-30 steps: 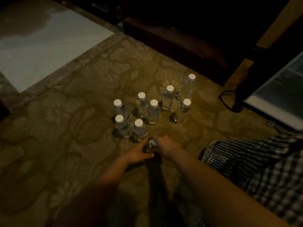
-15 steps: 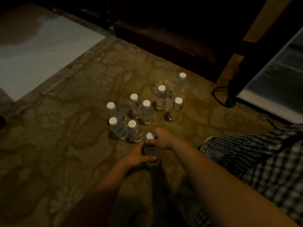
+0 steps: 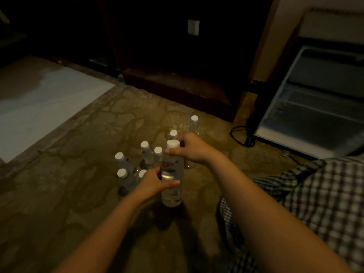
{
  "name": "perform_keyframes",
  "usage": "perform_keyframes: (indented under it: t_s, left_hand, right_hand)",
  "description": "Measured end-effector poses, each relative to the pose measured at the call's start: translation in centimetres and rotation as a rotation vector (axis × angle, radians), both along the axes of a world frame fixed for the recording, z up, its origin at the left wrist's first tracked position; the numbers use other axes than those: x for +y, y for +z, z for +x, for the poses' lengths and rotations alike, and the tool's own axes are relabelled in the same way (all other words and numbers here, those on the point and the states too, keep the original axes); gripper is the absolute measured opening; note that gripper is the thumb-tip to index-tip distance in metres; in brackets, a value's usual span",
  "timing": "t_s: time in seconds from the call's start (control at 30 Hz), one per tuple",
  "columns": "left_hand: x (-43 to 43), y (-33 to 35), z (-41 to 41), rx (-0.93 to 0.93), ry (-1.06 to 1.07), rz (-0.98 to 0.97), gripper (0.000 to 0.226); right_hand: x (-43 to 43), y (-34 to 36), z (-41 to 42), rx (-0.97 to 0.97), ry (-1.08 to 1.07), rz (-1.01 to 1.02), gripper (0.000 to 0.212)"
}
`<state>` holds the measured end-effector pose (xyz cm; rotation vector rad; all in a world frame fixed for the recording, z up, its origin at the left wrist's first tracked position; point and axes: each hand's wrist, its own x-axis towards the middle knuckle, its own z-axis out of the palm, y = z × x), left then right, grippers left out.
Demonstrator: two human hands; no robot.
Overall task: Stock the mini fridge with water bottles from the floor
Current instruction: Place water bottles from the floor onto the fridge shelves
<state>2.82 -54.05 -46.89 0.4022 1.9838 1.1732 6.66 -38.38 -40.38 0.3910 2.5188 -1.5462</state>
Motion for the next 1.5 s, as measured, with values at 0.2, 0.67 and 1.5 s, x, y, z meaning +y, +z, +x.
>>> perform_keyframes:
  t_s: [0.2,0.67,1.5]
  left_hand:
    - [4.4,5.7,-0.7,0.152,-0.124,0.1,0.028]
    - [18.6,14.5,1.6,0.432,-0.365,0.265,0.026]
    - [43.4,11.8,4.3,0.409,-0.697,0.211,0.04]
  right_hand:
    - [4.2,4.5,1.5,0.104,-0.146,-0.006,0.036]
    - [15.7,12.9,8.8,0.155,-0.229,0.064,0.05]
    - [36.1,9.7,15.2,0.185,-0.473,0.186,0.041]
